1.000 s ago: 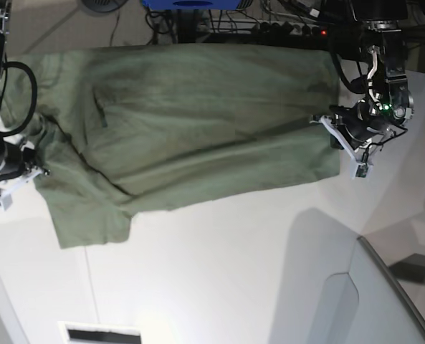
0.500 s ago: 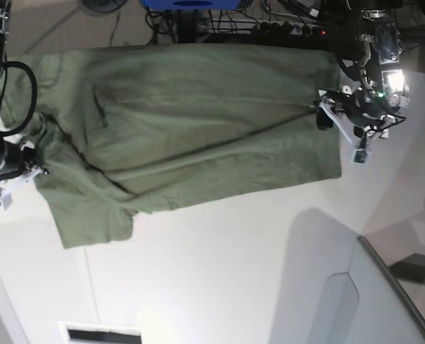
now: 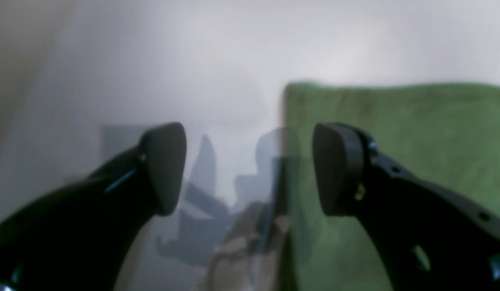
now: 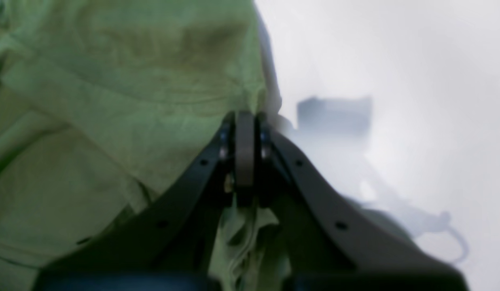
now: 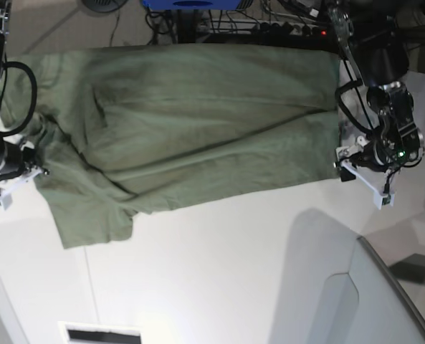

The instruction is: Layout the t-shirt on the table in an organized manner, then fold the t-shirt properly

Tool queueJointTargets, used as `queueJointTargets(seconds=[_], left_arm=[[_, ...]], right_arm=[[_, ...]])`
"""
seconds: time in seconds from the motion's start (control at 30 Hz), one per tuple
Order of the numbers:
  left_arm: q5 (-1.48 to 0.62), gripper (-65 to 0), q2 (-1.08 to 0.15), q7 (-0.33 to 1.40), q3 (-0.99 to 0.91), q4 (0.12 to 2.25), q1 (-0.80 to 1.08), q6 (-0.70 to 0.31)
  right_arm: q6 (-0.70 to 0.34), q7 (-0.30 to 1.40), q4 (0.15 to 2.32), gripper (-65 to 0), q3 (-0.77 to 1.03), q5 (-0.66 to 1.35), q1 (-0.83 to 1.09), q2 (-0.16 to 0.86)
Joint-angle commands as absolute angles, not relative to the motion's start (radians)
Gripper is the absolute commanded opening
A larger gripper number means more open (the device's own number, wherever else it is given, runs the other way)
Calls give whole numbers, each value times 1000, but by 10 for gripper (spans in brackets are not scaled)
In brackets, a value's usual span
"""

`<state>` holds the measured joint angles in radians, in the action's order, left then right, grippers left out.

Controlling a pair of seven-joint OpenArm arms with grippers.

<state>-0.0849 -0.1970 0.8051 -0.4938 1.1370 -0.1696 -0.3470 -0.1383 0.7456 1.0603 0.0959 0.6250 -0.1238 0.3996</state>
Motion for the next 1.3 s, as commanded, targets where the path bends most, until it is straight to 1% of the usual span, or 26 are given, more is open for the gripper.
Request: queueJointTargets(seconds=[0.0,0.17,0.3,0.37,0.53,0.63,0.73,0.83,0.87,0.9,1.27], left_arm=[[-94,-179,-209,769,-496,1122,-196,-358],[-94,-179,-206,731,-496,1012,-231,-371],[-94,-181,-199,728,-496,986,-232,-371],[-94,-207,-191,720,-496,986,-232,-371],[-94,-324,-188,688,-487,972,-226,-371],[-94,-380,-188,684,-487,929,-232,-371],[-93,-449,-188,625,-486,903,-229,-371],[-93,-579,-188,576,-486,871,-229,-371],[-93,-635,-189,565,-486,865,-231,-371],[-93,-650,-189,561,-486,863,-231,-371],[-88,-650,-191,565,-486,940,-320,-371]], right_arm=[[-140,734,1076,-650,101,630,-145,421],[-140,734,1078,-650,101,630,-133,424],[-140,734,1079,-650,101,630,-133,424],[-140,733,1078,-650,101,630,-133,424],[-140,733,1078,-650,101,630,-133,424],[-140,734,1078,-650,101,630,-133,423],[-140,734,1078,-650,101,630,-133,423],[-140,734,1078,-650,101,630,-133,423],[-140,734,1078,-650,101,630,-133,423],[-140,734,1078,-650,101,630,-133,423],[-140,727,1082,-650,101,630,-170,430]])
